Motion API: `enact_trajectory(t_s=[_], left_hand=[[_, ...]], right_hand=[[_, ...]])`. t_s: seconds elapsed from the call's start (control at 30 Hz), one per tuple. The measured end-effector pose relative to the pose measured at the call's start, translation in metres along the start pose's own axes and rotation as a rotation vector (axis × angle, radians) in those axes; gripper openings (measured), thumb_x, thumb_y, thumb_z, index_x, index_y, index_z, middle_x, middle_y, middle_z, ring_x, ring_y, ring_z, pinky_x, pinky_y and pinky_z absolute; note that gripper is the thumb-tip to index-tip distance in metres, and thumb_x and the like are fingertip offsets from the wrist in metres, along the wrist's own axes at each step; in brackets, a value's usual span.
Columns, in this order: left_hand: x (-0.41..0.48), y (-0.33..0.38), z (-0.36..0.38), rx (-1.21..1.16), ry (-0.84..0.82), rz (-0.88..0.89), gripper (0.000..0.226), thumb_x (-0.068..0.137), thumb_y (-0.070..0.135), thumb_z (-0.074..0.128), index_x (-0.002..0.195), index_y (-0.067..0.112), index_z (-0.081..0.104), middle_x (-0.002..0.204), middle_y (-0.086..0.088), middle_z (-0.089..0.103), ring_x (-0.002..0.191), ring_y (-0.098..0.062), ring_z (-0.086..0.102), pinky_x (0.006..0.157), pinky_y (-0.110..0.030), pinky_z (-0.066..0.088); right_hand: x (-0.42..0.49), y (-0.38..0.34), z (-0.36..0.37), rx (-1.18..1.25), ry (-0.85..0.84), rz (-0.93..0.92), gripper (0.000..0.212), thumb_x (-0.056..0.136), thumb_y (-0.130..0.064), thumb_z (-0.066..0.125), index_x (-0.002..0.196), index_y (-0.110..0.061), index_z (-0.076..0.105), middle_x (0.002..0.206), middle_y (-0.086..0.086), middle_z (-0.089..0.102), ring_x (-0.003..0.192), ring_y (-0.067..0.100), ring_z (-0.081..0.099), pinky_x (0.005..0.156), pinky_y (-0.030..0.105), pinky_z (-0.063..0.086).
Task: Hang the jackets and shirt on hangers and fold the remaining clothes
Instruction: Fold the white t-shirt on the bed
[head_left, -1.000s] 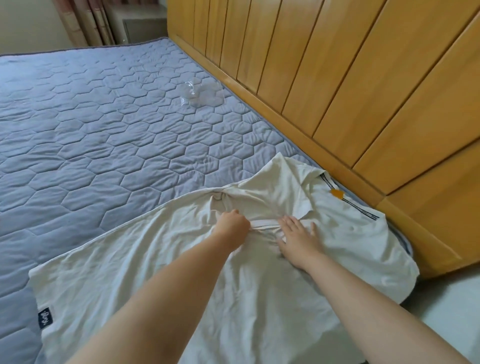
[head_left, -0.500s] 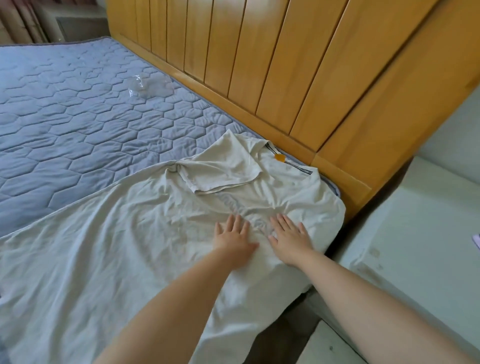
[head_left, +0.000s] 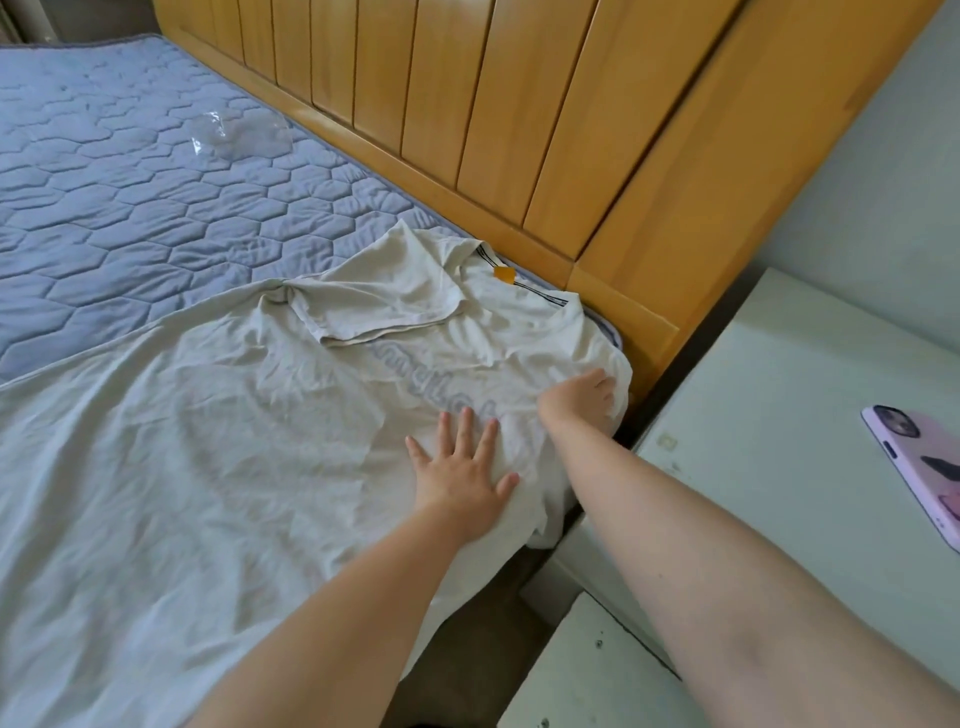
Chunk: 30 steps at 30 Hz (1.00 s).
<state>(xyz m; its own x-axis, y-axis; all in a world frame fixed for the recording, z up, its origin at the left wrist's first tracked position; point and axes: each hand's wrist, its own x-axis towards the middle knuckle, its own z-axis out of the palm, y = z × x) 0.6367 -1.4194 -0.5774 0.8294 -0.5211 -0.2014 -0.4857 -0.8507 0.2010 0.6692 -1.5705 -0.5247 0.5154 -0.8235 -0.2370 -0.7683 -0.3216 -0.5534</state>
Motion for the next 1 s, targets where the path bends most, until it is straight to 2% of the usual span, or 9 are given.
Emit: enact_trajectory(t_s=[0.13, 0.3, 0.4, 0.53, 0.67, 0.73, 0.83, 0.9, 1.0], left_hand=[[0.004, 0.003, 0.0, 0.02, -0.035, 0.025, 0.069, 0.093, 0.064, 0.011, 0.148, 0.035, -0.018, 0.156, -0.001, -0.026, 0.142, -0.031, -0.026, 0.107, -0.069, -0.007], [0.012, 0.0, 0.001, 0.071, -0.058, 0.039, 0.069, 0.092, 0.066, 0.007, 0.147, 0.035, -0.021, 0.156, -0.002, -0.027, 0.142, -0.032, -0.027, 0.107, -0.071, -0.004], [0.018, 0.0, 0.0, 0.087, -0.058, 0.044, 0.069, 0.092, 0.066, 0.006, 0.147, 0.035, -0.021, 0.156, -0.003, -0.027, 0.142, -0.031, -0.027, 0.106, -0.071, -0.004], [0.023, 0.002, 0.0, 0.104, -0.046, 0.039, 0.069, 0.092, 0.067, 0.006, 0.148, 0.035, -0.02, 0.156, -0.003, -0.026, 0.142, -0.031, -0.026, 0.105, -0.071, -0.004], [0.025, 0.003, 0.001, 0.12, -0.041, 0.033, 0.069, 0.091, 0.068, 0.005, 0.147, 0.036, -0.021, 0.156, -0.003, -0.027, 0.142, -0.031, -0.026, 0.105, -0.071, -0.004], [0.026, 0.003, 0.001, 0.118, -0.04, 0.031, 0.069, 0.091, 0.068, 0.005, 0.146, 0.036, -0.022, 0.156, -0.002, -0.028, 0.142, -0.031, -0.026, 0.106, -0.07, -0.004], [0.026, 0.003, -0.001, 0.09, -0.057, 0.031, 0.07, 0.091, 0.069, 0.008, 0.146, 0.038, -0.021, 0.156, -0.001, -0.027, 0.143, -0.03, -0.025, 0.108, -0.069, -0.005], [0.026, 0.003, -0.003, 0.058, -0.076, 0.027, 0.07, 0.091, 0.069, 0.013, 0.147, 0.039, -0.018, 0.157, -0.001, -0.024, 0.143, -0.029, -0.024, 0.11, -0.067, -0.005], [0.027, 0.004, -0.013, -0.047, -0.076, 0.018, 0.071, 0.093, 0.063, 0.028, 0.15, 0.038, -0.005, 0.159, 0.001, -0.016, 0.145, -0.027, -0.018, 0.112, -0.062, -0.006]], right_hand=[[0.006, -0.012, 0.016, 0.03, 0.02, 0.063, 0.076, 0.099, -0.025, 0.046, 0.151, -0.009, -0.007, 0.159, 0.012, -0.005, 0.146, 0.028, 0.007, 0.117, 0.043, 0.015], [0.051, -0.039, -0.032, -0.049, 0.122, 0.113, 0.079, 0.094, -0.023, 0.055, 0.151, -0.007, 0.002, 0.158, 0.013, 0.009, 0.142, 0.03, 0.02, 0.113, 0.044, 0.026], [0.067, -0.038, -0.057, -0.138, -0.039, 0.145, 0.073, 0.094, -0.023, 0.054, 0.149, -0.003, 0.01, 0.153, 0.015, 0.023, 0.137, 0.032, 0.031, 0.11, 0.04, 0.035], [0.074, -0.032, -0.081, -0.567, -0.316, 0.004, 0.058, 0.096, -0.012, 0.053, 0.146, 0.0, 0.027, 0.147, 0.017, 0.035, 0.134, 0.032, 0.038, 0.11, 0.041, 0.035], [0.08, -0.023, -0.093, -0.67, -0.512, 0.016, 0.073, 0.086, -0.021, 0.069, 0.145, -0.006, 0.028, 0.14, 0.015, 0.042, 0.126, 0.032, 0.045, 0.106, 0.044, 0.038], [0.083, -0.019, -0.099, -0.706, -0.577, -0.051, 0.087, 0.08, -0.03, 0.075, 0.147, -0.009, 0.025, 0.145, 0.013, 0.037, 0.131, 0.033, 0.04, 0.106, 0.044, 0.037], [0.088, -0.016, -0.107, -0.568, -0.78, -0.112, 0.111, 0.058, -0.038, 0.089, 0.148, -0.014, 0.027, 0.151, 0.007, 0.034, 0.139, 0.03, 0.03, 0.114, 0.048, 0.026], [0.087, -0.018, -0.112, -0.415, -0.852, -0.126, 0.101, 0.059, -0.032, 0.089, 0.143, -0.013, 0.037, 0.142, 0.005, 0.046, 0.132, 0.027, 0.041, 0.112, 0.045, 0.032], [0.078, -0.024, -0.116, -0.382, -0.687, -0.25, 0.064, 0.082, -0.037, 0.073, 0.133, -0.008, 0.047, 0.129, 0.005, 0.055, 0.115, 0.025, 0.052, 0.101, 0.04, 0.042]])
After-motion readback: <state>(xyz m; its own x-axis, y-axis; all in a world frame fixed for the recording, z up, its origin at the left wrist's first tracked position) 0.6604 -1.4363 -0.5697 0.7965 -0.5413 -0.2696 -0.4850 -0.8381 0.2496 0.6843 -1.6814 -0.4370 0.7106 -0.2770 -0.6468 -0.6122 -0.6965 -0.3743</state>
